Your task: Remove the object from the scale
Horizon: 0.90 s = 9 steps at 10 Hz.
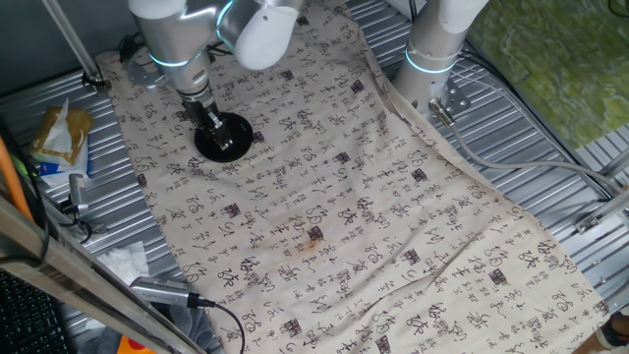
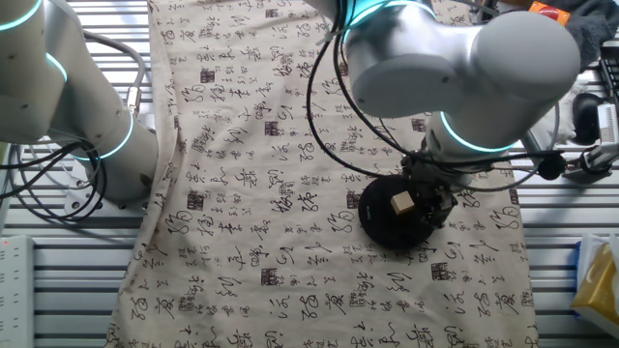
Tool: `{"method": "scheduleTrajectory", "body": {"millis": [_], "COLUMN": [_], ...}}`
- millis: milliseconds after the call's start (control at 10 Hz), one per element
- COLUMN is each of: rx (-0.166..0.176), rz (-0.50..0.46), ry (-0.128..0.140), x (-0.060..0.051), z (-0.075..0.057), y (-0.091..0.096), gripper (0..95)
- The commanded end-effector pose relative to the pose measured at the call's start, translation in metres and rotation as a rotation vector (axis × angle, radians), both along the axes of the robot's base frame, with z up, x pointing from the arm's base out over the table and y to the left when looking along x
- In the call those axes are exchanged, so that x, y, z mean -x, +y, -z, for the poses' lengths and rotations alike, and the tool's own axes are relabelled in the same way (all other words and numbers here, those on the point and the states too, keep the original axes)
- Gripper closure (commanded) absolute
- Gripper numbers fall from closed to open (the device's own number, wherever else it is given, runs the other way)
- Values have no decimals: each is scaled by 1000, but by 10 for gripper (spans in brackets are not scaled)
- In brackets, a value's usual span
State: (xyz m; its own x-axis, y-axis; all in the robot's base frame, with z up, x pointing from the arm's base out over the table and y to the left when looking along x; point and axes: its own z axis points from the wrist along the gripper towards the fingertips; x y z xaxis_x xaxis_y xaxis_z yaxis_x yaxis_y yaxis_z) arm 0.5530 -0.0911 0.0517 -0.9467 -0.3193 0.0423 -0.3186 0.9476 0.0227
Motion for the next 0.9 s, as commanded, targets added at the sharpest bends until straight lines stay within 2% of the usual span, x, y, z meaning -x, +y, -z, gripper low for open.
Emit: {"method": "scheduleTrajectory", "body": {"millis": [100, 700, 800, 900], "rx": [-10, -22, -22, -23], "rz": [-5, -14, -10, -6], "ry": [33, 45, 45, 46], "x": [1, 21, 24, 27], "z": [1, 10, 11, 13], "y": [0, -4, -4, -5], "gripper": [190, 190, 380, 380]}}
